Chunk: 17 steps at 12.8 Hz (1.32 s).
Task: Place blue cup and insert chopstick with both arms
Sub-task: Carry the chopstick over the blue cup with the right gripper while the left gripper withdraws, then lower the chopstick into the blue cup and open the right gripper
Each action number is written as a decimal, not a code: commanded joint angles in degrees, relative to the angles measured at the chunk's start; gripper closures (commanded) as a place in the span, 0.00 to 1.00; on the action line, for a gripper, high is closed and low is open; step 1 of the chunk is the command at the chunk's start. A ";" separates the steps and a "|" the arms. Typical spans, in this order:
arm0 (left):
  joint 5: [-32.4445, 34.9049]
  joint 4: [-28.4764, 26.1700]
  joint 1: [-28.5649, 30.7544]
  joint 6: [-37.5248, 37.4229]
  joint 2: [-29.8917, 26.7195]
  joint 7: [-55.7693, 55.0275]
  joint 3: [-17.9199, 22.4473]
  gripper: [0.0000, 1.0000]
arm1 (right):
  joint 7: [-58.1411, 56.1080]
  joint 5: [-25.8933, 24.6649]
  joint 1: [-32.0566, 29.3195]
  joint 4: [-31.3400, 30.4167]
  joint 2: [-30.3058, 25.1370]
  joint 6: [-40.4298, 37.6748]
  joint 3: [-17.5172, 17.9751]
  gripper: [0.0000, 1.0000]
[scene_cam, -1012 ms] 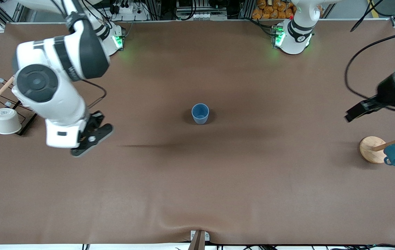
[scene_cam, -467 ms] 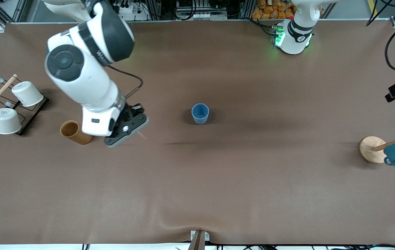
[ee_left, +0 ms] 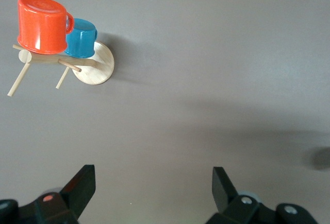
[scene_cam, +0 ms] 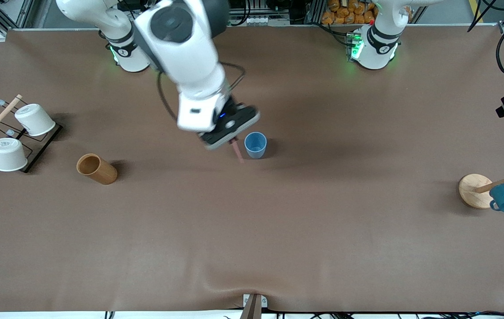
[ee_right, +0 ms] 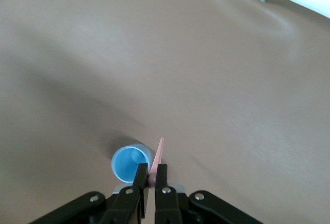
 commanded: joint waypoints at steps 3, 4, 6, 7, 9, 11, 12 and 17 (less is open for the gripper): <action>-0.77 -1.10 -1.15 0.19 -1.20 0.72 0.46 0.00 | -0.06 -0.79 2.89 -4.64 -0.81 0.88 -0.85 1.00; -0.77 -1.10 -1.15 0.19 -1.11 0.64 0.38 0.00 | 0.02 -1.06 3.77 -5.95 -0.89 0.79 -0.85 1.00; -0.86 -0.92 -1.15 0.37 -1.11 0.64 0.38 0.00 | 3.78 -1.06 5.18 -6.32 -0.89 -0.78 -0.76 1.00; -0.86 -0.92 -1.15 0.54 -1.03 0.64 0.38 0.00 | 6.07 -1.06 6.32 -6.32 -0.89 -0.88 -0.85 1.00; -0.86 -0.92 -1.15 0.81 -0.94 0.64 0.38 0.00 | 8.02 -1.23 7.55 -6.32 -0.89 -0.88 -0.85 1.00; -0.68 -0.83 -0.97 0.81 -1.02 0.90 0.38 0.00 | 8.02 -1.23 7.56 -6.32 -0.89 -0.97 -0.85 1.00; -0.51 -0.83 -0.97 0.81 -1.11 0.90 0.38 0.00 | 8.02 -1.32 7.56 -6.32 -0.89 -0.97 -0.93 1.00; -0.86 -0.30 -0.80 0.64 -1.20 0.99 0.38 0.00 | 7.85 -3.17 7.03 -7.19 -0.19 -0.62 -1.02 1.00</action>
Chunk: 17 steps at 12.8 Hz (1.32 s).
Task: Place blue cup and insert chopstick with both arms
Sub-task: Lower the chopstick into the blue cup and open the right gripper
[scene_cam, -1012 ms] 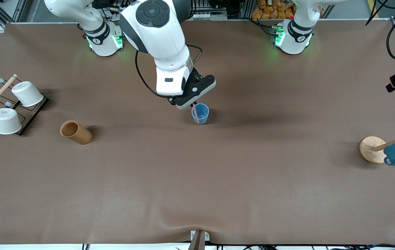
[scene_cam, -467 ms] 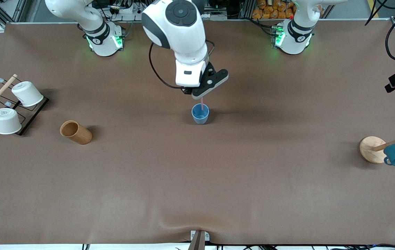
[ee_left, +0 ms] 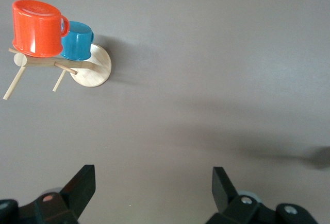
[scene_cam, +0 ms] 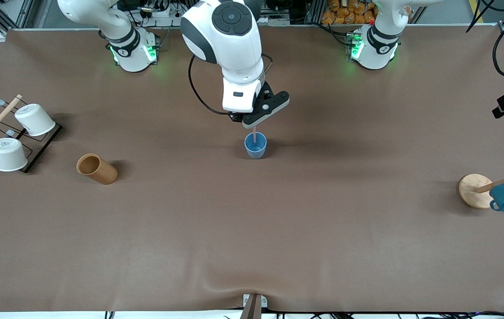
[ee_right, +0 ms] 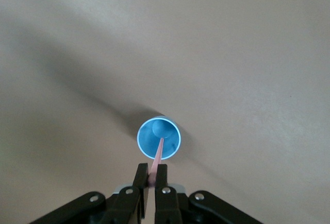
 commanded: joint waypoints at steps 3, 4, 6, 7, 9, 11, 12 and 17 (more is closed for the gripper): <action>-0.84 -0.29 0.00 0.22 -1.45 2.56 0.32 0.00 | 0.75 -1.38 0.15 -1.21 0.16 0.86 0.24 1.00; -0.75 -0.20 0.00 0.13 -1.45 2.92 0.32 0.00 | 0.75 -1.64 0.33 -1.91 0.34 1.91 0.24 1.00; -0.84 -0.20 0.09 -0.05 -1.37 3.54 0.41 0.00 | 0.75 -2.43 0.33 -4.54 0.34 6.29 0.24 1.00; -0.84 -0.20 0.09 -0.05 -1.28 3.80 0.50 0.00 | 0.75 -2.44 0.33 -6.03 0.34 8.66 0.24 1.00; -0.75 -0.20 0.18 -0.05 -1.28 3.89 0.68 0.00 | 0.67 -2.44 0.33 -7.36 0.34 9.65 0.24 1.00; -0.40 -0.02 0.09 -0.13 -1.36 3.89 0.76 0.00 | 0.49 -3.48 0.50 -8.59 0.43 10.18 0.24 1.00; -0.23 -0.02 0.09 -0.05 -1.28 3.89 0.76 0.00 | 0.49 -4.27 0.50 -8.95 0.86 10.79 0.24 1.00; -0.14 0.24 0.18 -0.13 -1.28 4.86 0.85 0.00 | 0.40 -4.46 0.94 -10.97 1.39 14.84 0.24 1.00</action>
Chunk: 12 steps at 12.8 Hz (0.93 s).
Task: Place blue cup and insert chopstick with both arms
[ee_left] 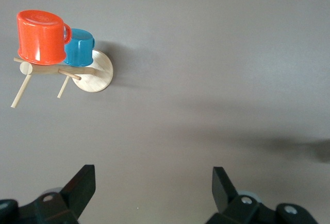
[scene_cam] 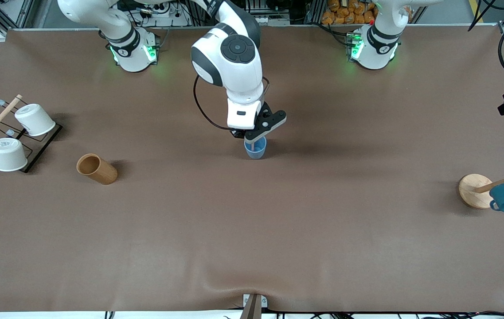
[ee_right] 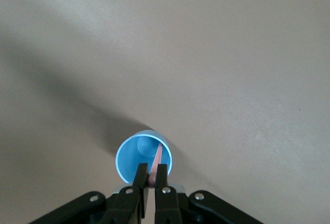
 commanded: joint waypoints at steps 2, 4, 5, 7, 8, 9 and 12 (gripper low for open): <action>-0.14 0.09 -0.03 -0.74 -0.77 1.17 0.29 0.00 | 0.43 -1.13 0.72 -1.54 -0.24 1.02 -0.09 1.00; -0.14 0.09 -0.03 -2.06 -0.95 1.17 0.46 0.00 | 0.34 -1.13 0.81 -2.42 -0.15 0.94 -0.09 1.00; -0.05 0.09 -0.03 -2.24 -0.95 1.09 0.55 0.00 | 0.34 -1.13 0.81 -2.51 -0.15 0.94 -0.09 1.00; -0.05 0.00 -0.03 -3.20 -1.04 1.17 0.55 0.00 | 0.34 -1.13 0.81 -2.42 -0.06 1.11 -0.09 0.93; -0.14 0.09 -0.03 -3.21 -1.04 1.17 0.55 0.00 | 0.25 -1.22 0.81 -2.42 -0.06 1.11 -0.09 0.75; -0.14 0.09 -0.03 -3.21 -1.04 1.17 0.55 0.00 | 0.34 -1.31 0.81 -2.42 0.02 1.20 -0.09 0.28; -0.14 0.00 0.06 -3.21 -1.04 1.17 0.55 0.00 | 0.86 -1.48 0.81 -2.33 -0.06 1.02 -0.09 0.00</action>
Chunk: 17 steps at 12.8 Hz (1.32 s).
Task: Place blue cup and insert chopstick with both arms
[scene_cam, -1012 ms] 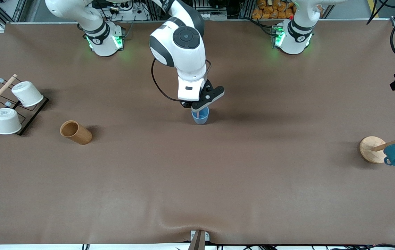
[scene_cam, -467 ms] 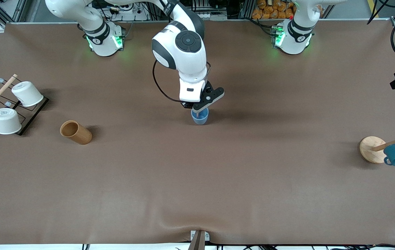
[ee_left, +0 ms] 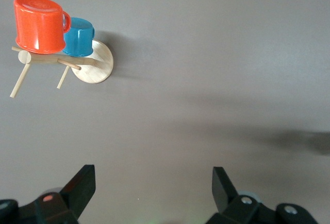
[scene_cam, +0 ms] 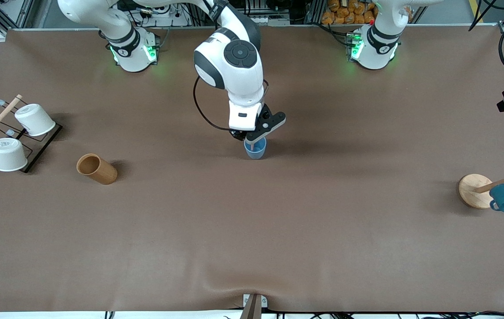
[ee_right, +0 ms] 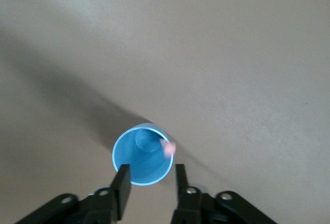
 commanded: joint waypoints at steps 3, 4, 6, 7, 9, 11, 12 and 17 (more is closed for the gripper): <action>-0.14 0.05 0.05 -1.03 -0.92 1.16 0.22 0.00 | 1.16 -1.10 0.53 -0.10 -0.29 -0.03 -0.11 0.00; -0.14 -0.04 0.05 -1.03 -0.92 1.16 0.22 0.00 | 1.16 -1.10 0.44 -0.10 -0.37 -0.12 -0.11 0.00; -0.14 -0.04 -0.04 -1.12 -0.92 1.16 0.22 0.00 | 1.25 -1.10 -0.17 -0.01 -1.07 -0.38 -0.19 0.00; -0.14 -0.04 -0.04 -1.12 -0.92 1.16 0.22 0.00 | 1.25 -1.01 -0.43 0.08 -2.04 -0.99 -0.37 0.00; -0.14 0.05 0.05 -1.12 -1.01 1.16 0.22 0.00 | 1.25 -1.01 -3.23 0.69 -4.05 -4.23 -0.37 0.00; -0.14 0.05 -0.04 -1.12 -1.18 1.16 0.13 0.00 | 0.47 -0.92 -7.71 0.70 -6.86 -7.40 -0.37 0.00; -0.14 0.05 -0.04 -1.12 -1.36 1.16 0.13 0.00 | 0.46 -0.92 -9.82 0.70 -8.45 -8.81 -0.28 0.00; -0.14 0.05 -0.04 -1.47 -1.80 1.25 0.22 0.00 | -2.68 -0.49 -22.73 0.70 -14.52 -17.60 -0.28 0.00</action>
